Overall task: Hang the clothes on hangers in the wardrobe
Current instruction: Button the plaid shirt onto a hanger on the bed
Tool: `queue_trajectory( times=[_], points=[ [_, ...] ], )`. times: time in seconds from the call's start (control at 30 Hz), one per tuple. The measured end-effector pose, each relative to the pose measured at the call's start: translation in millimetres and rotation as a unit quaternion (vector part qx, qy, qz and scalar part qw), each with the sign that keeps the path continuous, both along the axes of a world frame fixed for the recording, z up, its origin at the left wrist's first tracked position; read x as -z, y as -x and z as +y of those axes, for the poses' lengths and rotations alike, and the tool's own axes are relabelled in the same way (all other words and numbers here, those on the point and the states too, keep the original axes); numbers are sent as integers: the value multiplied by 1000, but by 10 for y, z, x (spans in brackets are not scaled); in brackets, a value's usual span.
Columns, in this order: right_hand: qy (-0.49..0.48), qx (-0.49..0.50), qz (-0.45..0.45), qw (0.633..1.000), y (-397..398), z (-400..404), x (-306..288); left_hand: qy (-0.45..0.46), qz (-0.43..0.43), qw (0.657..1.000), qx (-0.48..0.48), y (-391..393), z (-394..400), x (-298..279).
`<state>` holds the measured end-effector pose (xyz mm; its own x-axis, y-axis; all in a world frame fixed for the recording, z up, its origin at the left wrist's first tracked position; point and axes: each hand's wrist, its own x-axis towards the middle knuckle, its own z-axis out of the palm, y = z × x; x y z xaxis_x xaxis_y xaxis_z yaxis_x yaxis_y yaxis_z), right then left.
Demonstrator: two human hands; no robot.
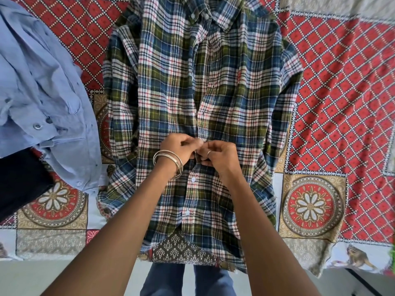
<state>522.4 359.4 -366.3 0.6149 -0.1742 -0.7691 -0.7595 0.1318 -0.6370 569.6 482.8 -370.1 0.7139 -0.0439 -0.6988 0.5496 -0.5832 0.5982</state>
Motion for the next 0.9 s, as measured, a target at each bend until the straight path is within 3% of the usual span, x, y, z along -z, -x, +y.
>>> queue_trajectory(
  times=[0.27,0.37,0.5,0.53,0.6,0.67,0.73,0.8,0.83,0.9],
  points=[
    [23,4,-30,999,10,83,-24,-64,-58,996,25,-68,-66,-28],
    [-7,12,-18,1000,1,47,-59,-14,-35,999,-27,-43,-68,-51],
    [-46,24,51,997,-73,40,-85,62,58,989,-122,-54,-110,-128],
    [-30,-11,60,998,-81,31,-92,41,47,992,-112,-60,-116,-140],
    [23,-77,44,996,-79,-10,-136,-45,-58,995,-65,-68,-78,-159],
    [115,-73,-22,990,-67,-45,-221,-145,-215,965,-35,-111,37,-196],
    [279,-11,-81,957,-38,-120,-301,-268,-280,919,-73,-193,202,-232],
    [445,58,-83,890,4,-247,-308,-315,-219,910,-155,-306,388,-238],
    [474,77,-53,876,18,-316,-288,-294,-163,924,-185,-351,474,-214],
    [399,86,54,911,32,-421,-195,-220,-76,958,-167,-382,608,-150]
  ],
)
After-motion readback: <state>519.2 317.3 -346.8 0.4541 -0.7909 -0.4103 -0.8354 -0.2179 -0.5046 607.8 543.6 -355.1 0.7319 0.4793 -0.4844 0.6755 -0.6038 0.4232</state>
